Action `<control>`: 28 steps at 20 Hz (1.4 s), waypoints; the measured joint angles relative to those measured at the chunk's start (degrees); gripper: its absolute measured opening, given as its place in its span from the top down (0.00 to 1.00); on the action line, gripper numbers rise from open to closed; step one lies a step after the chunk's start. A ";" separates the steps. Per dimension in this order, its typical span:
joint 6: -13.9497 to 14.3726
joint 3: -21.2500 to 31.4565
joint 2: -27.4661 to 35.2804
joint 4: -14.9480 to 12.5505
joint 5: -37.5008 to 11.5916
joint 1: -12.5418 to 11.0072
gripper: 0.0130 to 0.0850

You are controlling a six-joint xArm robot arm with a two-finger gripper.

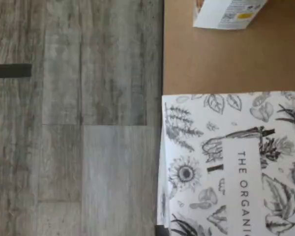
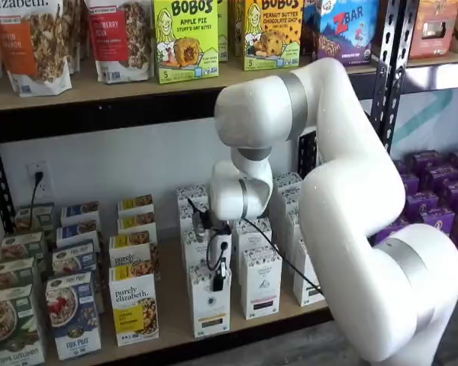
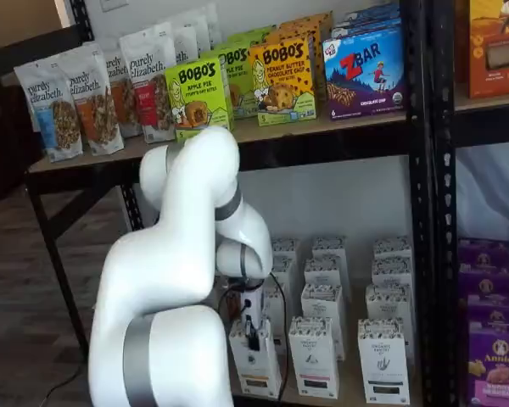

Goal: Pick up the white box with a yellow strip in the middle, on the bottom shelf, the fourth box from the left

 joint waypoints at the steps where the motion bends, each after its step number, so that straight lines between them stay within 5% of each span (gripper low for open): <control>1: -0.06 1.01 -0.52 0.09 -0.42 0.07 0.56; 8: -0.81 10.73 -5.58 1.20 -4.07 0.86 0.56; 13: -5.80 20.24 -11.41 7.00 -7.63 1.80 0.56; 17: -6.53 27.90 -16.78 8.01 -10.70 2.29 0.56; 21: -1.53 36.32 -23.52 2.64 -13.29 2.23 0.56; 28: 3.84 47.52 -37.71 -2.60 -9.40 2.26 0.56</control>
